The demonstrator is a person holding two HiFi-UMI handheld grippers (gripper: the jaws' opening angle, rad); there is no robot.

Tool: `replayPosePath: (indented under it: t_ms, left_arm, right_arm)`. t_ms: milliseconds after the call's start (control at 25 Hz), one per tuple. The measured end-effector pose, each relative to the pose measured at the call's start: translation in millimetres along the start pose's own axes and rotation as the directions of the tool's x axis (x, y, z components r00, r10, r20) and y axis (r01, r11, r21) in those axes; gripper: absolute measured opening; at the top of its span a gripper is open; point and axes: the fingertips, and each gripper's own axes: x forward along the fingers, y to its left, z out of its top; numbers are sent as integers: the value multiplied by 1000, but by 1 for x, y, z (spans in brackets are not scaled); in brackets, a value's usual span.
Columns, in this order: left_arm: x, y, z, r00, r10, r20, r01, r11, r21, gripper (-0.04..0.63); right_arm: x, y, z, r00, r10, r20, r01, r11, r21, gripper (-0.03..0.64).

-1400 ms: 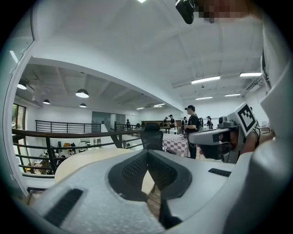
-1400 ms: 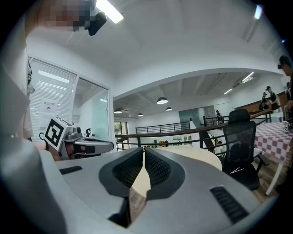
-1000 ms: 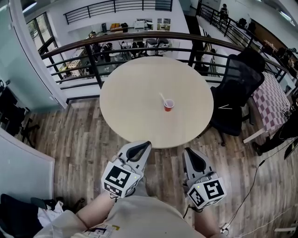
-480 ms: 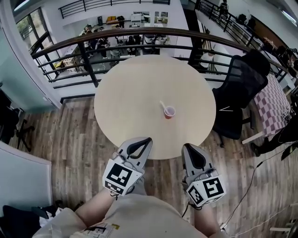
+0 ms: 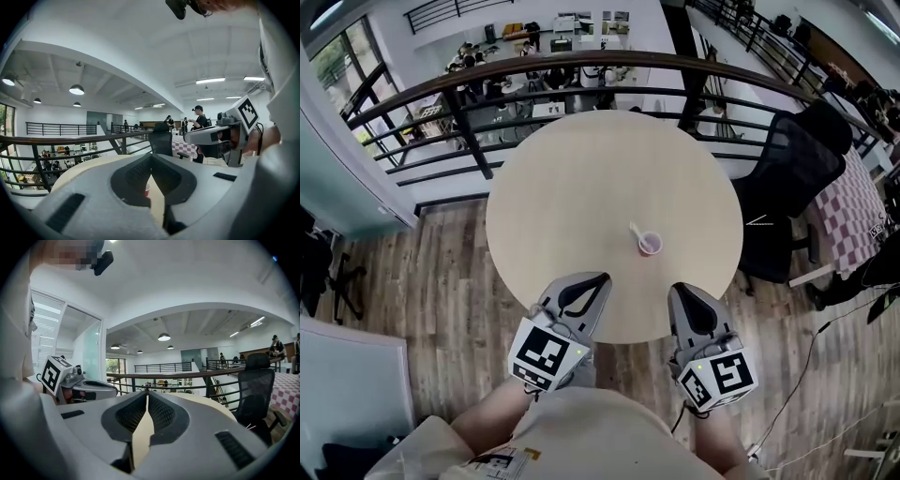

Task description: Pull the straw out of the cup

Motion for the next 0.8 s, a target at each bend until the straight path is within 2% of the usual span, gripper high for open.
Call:
replayPosePath:
  t_ms: [120, 400, 640, 800]
  left_arm:
    - [11, 22, 0, 1000, -22, 0, 22, 1000, 4, 13]
    - [31, 64, -5, 996, -85, 0, 85, 996, -18, 12]
    - [41, 79, -6, 994, -108, 5, 108, 993, -46, 14]
    - [46, 84, -13, 994, -111, -3, 111, 993, -36, 13]
  right_arm:
    - [26, -1, 6, 1000, -32, -1, 31, 999, -41, 27]
    - [73, -7, 6, 998, -69, -9, 69, 997, 15, 26]
    - [90, -11, -4, 994, -103, -39, 104, 994, 24, 28]
    - [99, -16, -6, 994, -105, -40, 105, 994, 16, 28]
